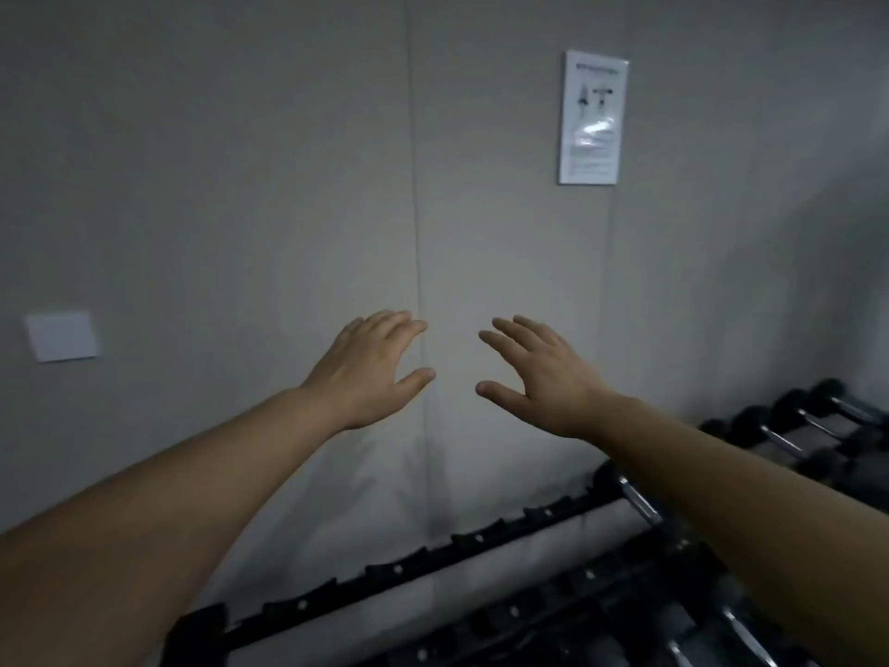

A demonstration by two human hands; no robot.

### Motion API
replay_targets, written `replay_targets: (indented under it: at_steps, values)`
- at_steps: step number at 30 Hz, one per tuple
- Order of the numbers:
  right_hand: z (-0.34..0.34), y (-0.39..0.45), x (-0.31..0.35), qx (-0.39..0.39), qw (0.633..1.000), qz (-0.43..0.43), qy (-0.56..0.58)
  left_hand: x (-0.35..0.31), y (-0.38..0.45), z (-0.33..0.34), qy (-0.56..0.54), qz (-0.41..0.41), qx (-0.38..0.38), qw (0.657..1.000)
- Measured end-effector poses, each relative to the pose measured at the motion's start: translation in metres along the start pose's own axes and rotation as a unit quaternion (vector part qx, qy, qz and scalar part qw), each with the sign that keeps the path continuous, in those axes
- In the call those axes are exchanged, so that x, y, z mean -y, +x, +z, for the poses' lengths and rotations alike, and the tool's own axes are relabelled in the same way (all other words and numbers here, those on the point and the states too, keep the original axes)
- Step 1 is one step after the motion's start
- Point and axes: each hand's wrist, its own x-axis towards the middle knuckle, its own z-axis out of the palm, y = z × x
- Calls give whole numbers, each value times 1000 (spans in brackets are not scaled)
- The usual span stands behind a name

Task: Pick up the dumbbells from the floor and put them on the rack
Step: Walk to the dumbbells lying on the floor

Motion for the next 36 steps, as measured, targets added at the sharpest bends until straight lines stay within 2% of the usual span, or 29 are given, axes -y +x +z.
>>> replay_targets:
  at_steps: [5, 16, 26, 36]
  values:
    - [-3, -67, -91, 8, 998, 64, -25, -88, 49, 62, -44, 56, 22, 997]
    - [-47, -241, -296, 46, 979, 183, -74, -324, 160, 183, -144, 163, 52, 975]
    - [-33, -378, -405, 63, 949, 301, -70, -490, 212, 289, -212, 247, 103, 940]
    - [30, -475, -505, 113, 896, 425, -63, -598, 241, 447, -274, 289, 197, 896]
